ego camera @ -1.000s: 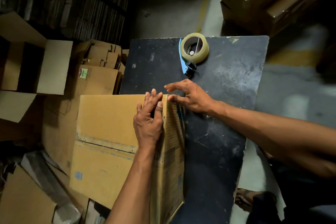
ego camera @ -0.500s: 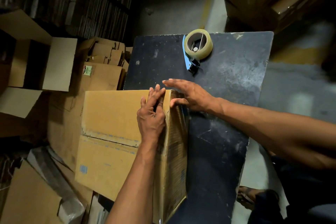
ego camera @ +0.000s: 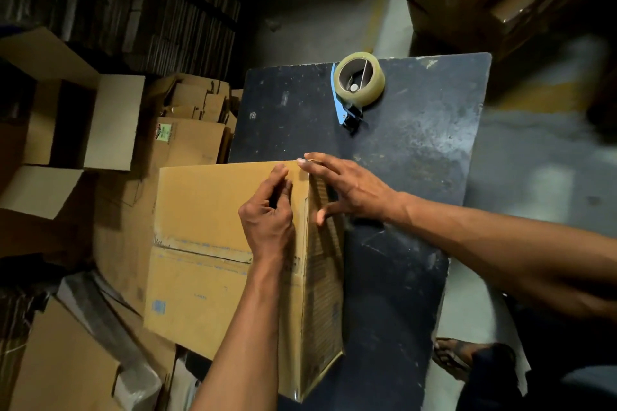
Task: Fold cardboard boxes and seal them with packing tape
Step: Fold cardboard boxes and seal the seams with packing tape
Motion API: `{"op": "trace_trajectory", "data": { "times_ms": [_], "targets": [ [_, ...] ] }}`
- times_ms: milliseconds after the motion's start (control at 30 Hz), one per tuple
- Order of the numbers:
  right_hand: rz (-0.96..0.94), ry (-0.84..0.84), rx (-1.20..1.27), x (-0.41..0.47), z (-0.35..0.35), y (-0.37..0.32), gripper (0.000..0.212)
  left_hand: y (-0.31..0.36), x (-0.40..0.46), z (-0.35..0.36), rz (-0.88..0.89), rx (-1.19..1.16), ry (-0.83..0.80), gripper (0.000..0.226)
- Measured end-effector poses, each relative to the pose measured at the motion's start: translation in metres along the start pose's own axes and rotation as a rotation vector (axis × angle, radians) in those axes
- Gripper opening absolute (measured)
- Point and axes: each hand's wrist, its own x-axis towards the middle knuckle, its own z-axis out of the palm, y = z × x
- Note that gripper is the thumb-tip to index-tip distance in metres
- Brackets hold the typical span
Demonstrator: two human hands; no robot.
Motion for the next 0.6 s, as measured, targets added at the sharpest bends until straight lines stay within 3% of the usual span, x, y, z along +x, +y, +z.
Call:
{"op": "trace_trajectory", "data": {
  "times_ms": [100,200,300,433,533,600],
  "targets": [
    [0.021,-0.046,-0.104,-0.015,-0.012,0.017,0.125,-0.006,-0.021,-0.019,0.135,0.113,-0.021,0.045],
    [0.002,0.052,-0.203,-0.014,-0.019,-0.004,0.123,-0.014,-0.051,-0.037,0.041,0.078,0.015,0.042],
    [-0.173,0.089,-0.362,-0.007,0.003,-0.033,0.103,-0.036,-0.092,-0.057,0.065,0.193,-0.024,0.041],
    [-0.327,0.020,-0.548,-0.015,0.008,-0.017,0.076,-0.061,-0.139,-0.084,0.118,0.369,-0.043,0.042],
    [-0.337,-0.097,-0.683,-0.015,-0.012,-0.015,0.089,-0.066,-0.172,-0.096,0.057,0.446,0.040,0.045],
    [-0.318,-0.097,-0.667,-0.019,-0.014,-0.031,0.102,-0.074,-0.194,-0.094,0.038,0.464,0.014,0.049]
  ]
}}
